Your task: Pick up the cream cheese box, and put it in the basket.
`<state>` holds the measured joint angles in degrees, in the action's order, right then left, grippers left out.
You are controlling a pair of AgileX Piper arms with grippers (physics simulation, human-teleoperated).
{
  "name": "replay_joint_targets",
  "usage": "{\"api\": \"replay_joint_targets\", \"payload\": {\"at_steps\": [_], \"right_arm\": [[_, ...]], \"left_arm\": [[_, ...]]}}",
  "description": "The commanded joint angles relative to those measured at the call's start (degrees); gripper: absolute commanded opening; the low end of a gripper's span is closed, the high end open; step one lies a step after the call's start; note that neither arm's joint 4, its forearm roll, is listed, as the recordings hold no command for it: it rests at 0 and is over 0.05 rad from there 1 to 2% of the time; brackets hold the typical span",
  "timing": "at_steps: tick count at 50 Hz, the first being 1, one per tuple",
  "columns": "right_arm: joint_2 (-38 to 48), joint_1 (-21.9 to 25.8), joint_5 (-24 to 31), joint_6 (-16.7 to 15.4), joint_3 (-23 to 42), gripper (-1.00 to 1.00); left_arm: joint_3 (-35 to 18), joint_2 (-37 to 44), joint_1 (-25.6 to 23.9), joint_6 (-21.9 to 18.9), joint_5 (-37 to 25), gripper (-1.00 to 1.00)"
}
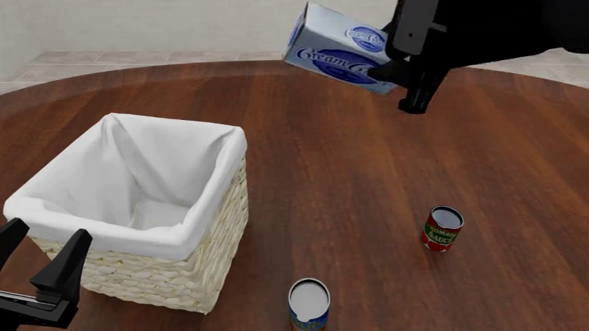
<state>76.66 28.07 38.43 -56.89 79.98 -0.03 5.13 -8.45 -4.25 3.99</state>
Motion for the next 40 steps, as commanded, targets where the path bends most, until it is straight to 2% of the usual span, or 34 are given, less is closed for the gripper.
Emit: {"api": "replay_joint_targets", "payload": {"at_steps": [1, 3, 7, 12, 14, 16, 22, 27, 28, 29, 31, 35, 40], "right_arm": [[2.3, 6.5, 13.5, 4.8, 19.0, -1.0], [2.7, 7.9, 13.6, 3.2, 19.6, -1.0], [5.0, 10.6, 14.9, 2.7, 22.8, -1.0], [6.0, 12.0, 15.2, 2.0, 23.2, -1.0], [8.3, 15.3, 15.5, 1.1, 23.8, -1.0], [9.9, 16.4, 15.8, 0.9, 24.6, -1.0], [13.1, 19.0, 15.6, 0.8, 25.4, -1.0], [14.5, 21.4, 13.8, -0.6, 22.9, -1.0], [16.7, 22.4, 14.8, 1.3, 25.8, -1.0], [16.8, 22.4, 14.9, 1.3, 26.0, -1.0], [18.0, 22.8, 14.8, 0.5, 26.5, -1.0], [22.1, 23.7, 17.4, 0.5, 33.1, -1.0], [25.8, 24.3, 18.5, -1.3, 37.4, -1.0]], "left_arm": [[0.0, -0.8, -0.3, 0.2, -0.5, 1.0], [0.0, -1.1, -0.4, 0.3, -0.6, 1.0], [0.0, -1.6, -0.4, 0.4, -0.9, 1.0], [0.0, -1.9, -0.4, 0.6, -1.1, 1.0], [0.0, -2.0, -0.6, 0.6, -1.1, 1.0], [0.0, -2.2, -0.7, 0.7, -1.2, 1.0], [0.0, -2.9, -0.6, 1.1, -1.6, 1.0], [0.0, -3.4, -0.6, 1.1, -1.8, 1.0], [0.0, -3.6, -0.7, 1.3, -1.8, 1.0], [0.0, -3.6, -0.7, 1.3, -1.8, 1.0], [0.0, -3.6, -0.8, 1.3, -1.9, 1.0], [0.0, -3.6, -0.6, 1.5, -1.9, 1.0], [0.0, -3.7, -0.7, 1.5, -1.9, 1.0]]}}
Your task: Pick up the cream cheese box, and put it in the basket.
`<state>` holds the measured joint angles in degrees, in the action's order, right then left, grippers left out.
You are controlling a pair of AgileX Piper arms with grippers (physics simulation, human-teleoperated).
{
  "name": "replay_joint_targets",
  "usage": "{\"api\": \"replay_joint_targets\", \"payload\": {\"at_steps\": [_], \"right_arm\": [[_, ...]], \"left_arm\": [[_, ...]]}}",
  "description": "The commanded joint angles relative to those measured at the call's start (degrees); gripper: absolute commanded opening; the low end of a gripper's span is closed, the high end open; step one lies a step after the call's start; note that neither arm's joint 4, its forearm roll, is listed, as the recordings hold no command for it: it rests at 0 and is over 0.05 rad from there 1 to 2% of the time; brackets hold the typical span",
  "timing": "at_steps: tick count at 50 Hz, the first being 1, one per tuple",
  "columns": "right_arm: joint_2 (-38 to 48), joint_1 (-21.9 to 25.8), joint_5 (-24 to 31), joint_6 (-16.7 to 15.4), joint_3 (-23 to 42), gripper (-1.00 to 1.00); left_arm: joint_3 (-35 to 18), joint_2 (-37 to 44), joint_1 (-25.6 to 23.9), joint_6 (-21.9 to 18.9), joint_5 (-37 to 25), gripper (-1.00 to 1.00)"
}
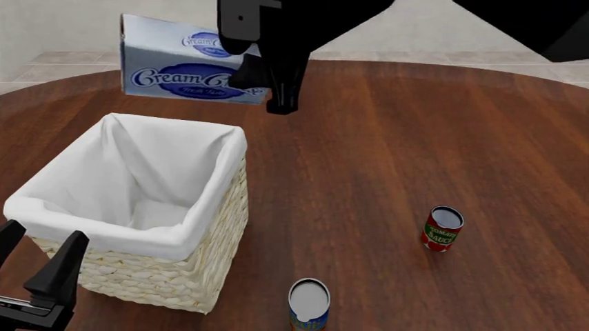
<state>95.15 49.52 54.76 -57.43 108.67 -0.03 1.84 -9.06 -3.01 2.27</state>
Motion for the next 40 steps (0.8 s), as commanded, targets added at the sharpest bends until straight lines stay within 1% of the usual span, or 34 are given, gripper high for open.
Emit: {"api": "replay_joint_targets", "payload": {"at_steps": [1, 6, 11, 13, 14, 16, 19, 20, 21, 22, 25, 26, 29, 32, 35, 40], "right_arm": [[7.4, 2.9, 2.2, -0.7, 8.8, -1.0], [11.1, 4.5, 2.1, -0.8, 11.9, -1.0], [12.5, 6.2, 1.0, -0.9, 11.1, -1.0], [12.5, 7.0, 0.1, -1.7, 9.3, -1.0], [13.3, 6.9, -0.1, -1.6, 9.6, -1.0], [14.0, 6.9, -0.6, -2.5, 9.0, -1.0], [15.0, 7.0, -0.4, -2.4, 9.5, -1.0], [16.4, 6.7, -0.3, -2.8, 10.5, -1.0], [16.6, 6.4, -0.5, -3.5, 10.2, -1.0], [17.5, 6.0, -0.3, -4.0, 10.7, -1.0], [19.8, 5.9, 1.0, -3.6, 13.8, -1.0], [20.0, 5.8, 0.6, -4.4, 13.2, -1.0], [21.9, 5.1, 0.7, -4.9, 14.0, -1.0], [24.3, 4.6, 1.7, -4.9, 17.4, -1.0], [25.5, 4.9, 2.7, -4.6, 19.3, -1.0], [26.4, 5.3, 2.8, -5.4, 19.6, -1.0]], "left_arm": [[0.0, -0.4, -0.1, 0.3, -0.2, 1.0], [0.0, -0.5, -0.3, 0.4, -0.2, 1.0], [0.0, -0.8, -0.3, 0.7, -0.3, 1.0], [0.0, -0.8, -0.4, 0.9, -0.3, 1.0], [0.0, -0.8, -0.5, 0.8, -0.2, 1.0], [0.0, -0.9, -0.6, 1.0, -0.2, 1.0], [0.0, -1.0, -0.6, 1.2, -0.2, 1.0], [0.0, -1.1, -0.5, 2.0, -0.2, 1.0], [0.0, -1.1, -0.5, 1.9, -0.3, 1.0], [0.0, -1.1, -0.4, 1.9, -0.3, 1.0], [0.0, -1.1, -0.3, 2.1, -0.3, 1.0], [0.0, -1.2, -0.3, 2.1, -0.3, 1.0], [0.0, -1.3, -0.2, 2.4, -0.2, 1.0], [0.0, -1.3, -0.2, 2.6, -0.2, 1.0], [0.0, -1.3, -0.3, 2.5, -0.2, 1.0], [0.0, -1.4, -0.5, 2.8, -0.1, 1.0]]}}
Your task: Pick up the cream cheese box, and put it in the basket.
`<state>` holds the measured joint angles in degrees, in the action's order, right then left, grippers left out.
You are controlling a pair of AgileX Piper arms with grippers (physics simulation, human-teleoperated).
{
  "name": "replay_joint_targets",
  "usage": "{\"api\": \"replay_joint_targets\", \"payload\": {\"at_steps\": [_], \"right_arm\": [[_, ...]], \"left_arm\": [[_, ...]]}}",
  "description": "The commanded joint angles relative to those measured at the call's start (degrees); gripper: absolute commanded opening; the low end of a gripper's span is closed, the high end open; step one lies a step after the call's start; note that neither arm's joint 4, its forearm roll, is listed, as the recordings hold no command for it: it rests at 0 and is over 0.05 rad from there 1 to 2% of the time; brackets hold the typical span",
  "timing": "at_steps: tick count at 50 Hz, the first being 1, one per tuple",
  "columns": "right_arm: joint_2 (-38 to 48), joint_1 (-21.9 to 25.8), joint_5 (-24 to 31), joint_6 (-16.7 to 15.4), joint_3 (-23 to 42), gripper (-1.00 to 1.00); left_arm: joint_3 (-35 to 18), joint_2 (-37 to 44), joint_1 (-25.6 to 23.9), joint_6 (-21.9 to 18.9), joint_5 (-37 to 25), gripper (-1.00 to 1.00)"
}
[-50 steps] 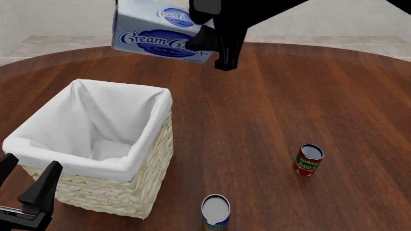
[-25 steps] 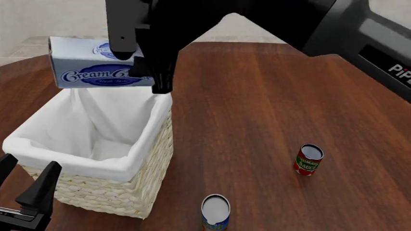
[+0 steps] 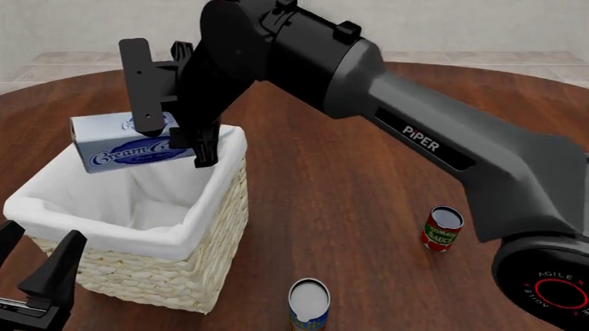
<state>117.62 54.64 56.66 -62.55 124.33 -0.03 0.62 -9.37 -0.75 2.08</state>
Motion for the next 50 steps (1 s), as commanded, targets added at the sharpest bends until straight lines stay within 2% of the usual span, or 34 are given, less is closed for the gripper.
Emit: {"api": "replay_joint_targets", "payload": {"at_steps": [1, 17, 25, 34, 35, 50], "right_arm": [[3.9, 0.3, 0.8, -0.4, 3.7, -1.0], [3.5, 2.9, 0.7, -0.8, 2.5, -1.0], [3.4, 2.8, -1.9, -1.7, 0.4, -1.0], [5.2, 2.1, -2.8, -1.1, 1.1, -1.0], [6.2, 1.9, -2.1, -0.4, 2.7, -1.0], [8.6, 2.2, -2.2, -0.1, 4.9, -1.0]], "left_arm": [[0.0, -0.1, -0.4, 0.5, 0.1, 1.0], [0.0, -0.2, -0.6, 0.6, 0.2, 1.0], [0.0, -0.2, -0.7, 0.6, 0.1, 1.0], [0.0, -0.2, -0.7, 0.8, 0.1, 1.0], [0.0, -0.2, -0.7, 0.8, 0.2, 1.0], [0.0, -0.3, -0.7, 1.1, 0.3, 1.0]]}}
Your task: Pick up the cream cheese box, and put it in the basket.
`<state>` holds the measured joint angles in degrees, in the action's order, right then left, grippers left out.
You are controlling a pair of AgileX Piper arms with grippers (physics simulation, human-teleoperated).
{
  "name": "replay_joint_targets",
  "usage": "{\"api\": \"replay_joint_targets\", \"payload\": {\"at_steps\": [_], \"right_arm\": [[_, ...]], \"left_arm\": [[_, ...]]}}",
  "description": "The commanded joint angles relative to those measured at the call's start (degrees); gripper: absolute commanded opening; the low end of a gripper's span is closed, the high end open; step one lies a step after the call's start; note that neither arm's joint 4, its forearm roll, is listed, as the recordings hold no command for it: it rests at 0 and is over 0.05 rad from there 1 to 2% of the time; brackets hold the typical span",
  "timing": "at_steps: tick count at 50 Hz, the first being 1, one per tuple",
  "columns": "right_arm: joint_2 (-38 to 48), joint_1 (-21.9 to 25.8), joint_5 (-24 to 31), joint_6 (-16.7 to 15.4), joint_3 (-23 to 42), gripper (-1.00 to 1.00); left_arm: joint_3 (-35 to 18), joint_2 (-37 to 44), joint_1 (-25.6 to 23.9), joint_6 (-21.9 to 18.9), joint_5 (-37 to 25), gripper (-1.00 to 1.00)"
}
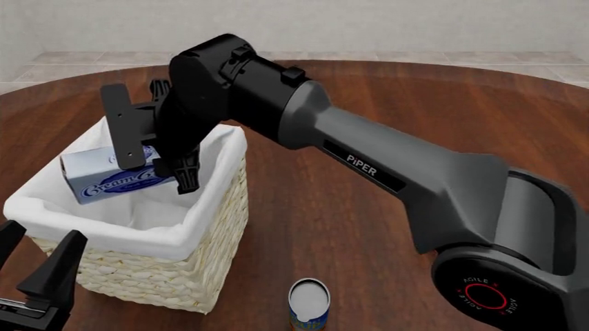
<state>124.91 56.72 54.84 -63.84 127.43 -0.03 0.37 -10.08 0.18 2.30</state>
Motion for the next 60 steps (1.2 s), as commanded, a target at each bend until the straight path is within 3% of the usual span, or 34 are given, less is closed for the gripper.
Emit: {"api": "replay_joint_targets", "payload": {"at_steps": [1, 13, 19, 20, 41, 49, 60], "right_arm": [[1.3, 0.2, -0.6, 1.3, 1.4, -1.0], [0.5, 0.4, -2.2, 1.1, -1.7, -1.0], [-1.4, -0.4, -5.9, -0.8, -6.4, -1.0], [-1.2, -0.4, -5.7, -0.3, -6.7, 1.0], [-2.1, -1.2, -5.6, 0.2, -6.2, 1.0], [-6.5, -0.7, -7.4, 0.3, -11.0, 1.0], [-15.8, 2.8, -5.3, 6.3, -12.1, 1.0]], "left_arm": [[0.0, -0.1, 0.0, 0.2, 0.1, 1.0], [0.0, -0.1, 0.0, 0.4, 0.2, 1.0], [0.0, -0.1, -0.1, 0.3, 0.2, 1.0], [0.0, -0.1, -0.1, 0.4, 0.2, 1.0], [0.0, 0.0, -0.2, 0.4, 0.1, 1.0], [0.0, 0.0, -0.2, 0.4, 0.1, 1.0], [0.0, 0.0, -0.5, 0.1, 0.0, 1.0]]}}
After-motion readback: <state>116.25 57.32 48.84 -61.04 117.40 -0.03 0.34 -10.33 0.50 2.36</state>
